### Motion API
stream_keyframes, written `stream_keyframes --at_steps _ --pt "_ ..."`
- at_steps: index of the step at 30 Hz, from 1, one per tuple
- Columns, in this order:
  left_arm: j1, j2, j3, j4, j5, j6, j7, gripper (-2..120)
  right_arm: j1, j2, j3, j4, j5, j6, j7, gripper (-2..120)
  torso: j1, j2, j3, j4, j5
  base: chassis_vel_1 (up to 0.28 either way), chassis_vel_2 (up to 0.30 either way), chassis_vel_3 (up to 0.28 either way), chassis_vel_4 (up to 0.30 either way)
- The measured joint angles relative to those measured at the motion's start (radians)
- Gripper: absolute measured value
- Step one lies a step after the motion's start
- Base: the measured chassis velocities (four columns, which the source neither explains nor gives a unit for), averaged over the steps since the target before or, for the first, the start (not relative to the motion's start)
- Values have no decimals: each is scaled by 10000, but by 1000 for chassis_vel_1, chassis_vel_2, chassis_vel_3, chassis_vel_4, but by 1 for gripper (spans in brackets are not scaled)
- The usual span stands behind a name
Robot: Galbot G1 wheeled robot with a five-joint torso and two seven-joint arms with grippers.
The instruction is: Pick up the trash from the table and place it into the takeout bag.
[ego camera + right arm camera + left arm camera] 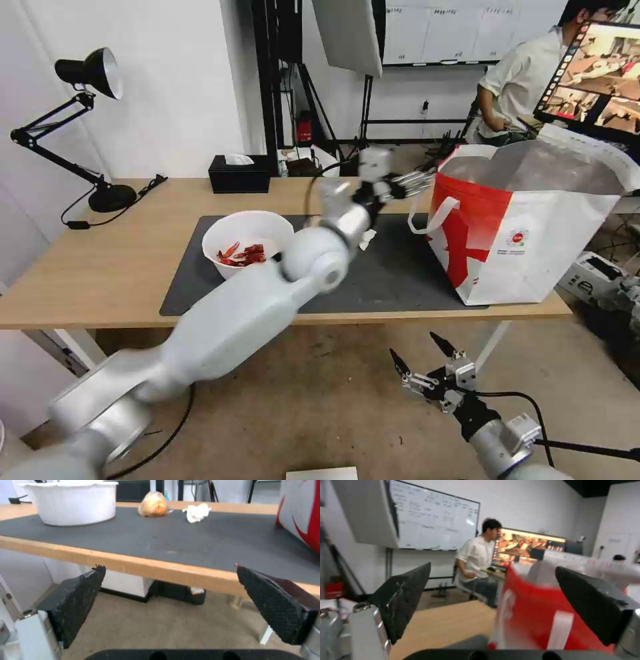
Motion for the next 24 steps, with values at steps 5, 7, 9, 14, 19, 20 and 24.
stream_keyframes --at_steps 5,7,9,14,19,20,24 --pt "2367 1320 -1310 -979 864 -485 506 100 294 -35 -221 -37 -135 119 318 100 0 0 -1 1 0 0 0 0 0" --pt "3305 1642 -1958 -1366 1089 -558 608 100 392 -42 -344 -54 -163 148 458 100 0 0 -1 0 3 0 0 0 0" --pt "3900 1782 -2389 -1565 1242 -597 655 100 436 -51 -405 -68 -166 163 517 100 -1 0 0 3 0 0 0 0 0" --pt "6788 1793 -4369 -2396 2240 -1062 804 100 640 -81 -639 -149 -185 325 650 100 -1 0 -2 0 6 0 0 0 0" --pt "8250 1209 -4896 -2532 3125 -1479 780 100 504 47 -482 -61 -232 457 757 100 -1 1 -1 1 5 0 0 0 0" --pt "8620 1007 -4964 -2556 3218 -1533 773 100 382 157 -353 3 -295 518 799 100 -1 1 -1 -1 3 0 0 0 0" --pt "9734 429 -5411 -2670 3656 -1752 787 100 186 366 -174 103 -423 621 939 100 -2 1 -2 -4 4 0 0 0 0"
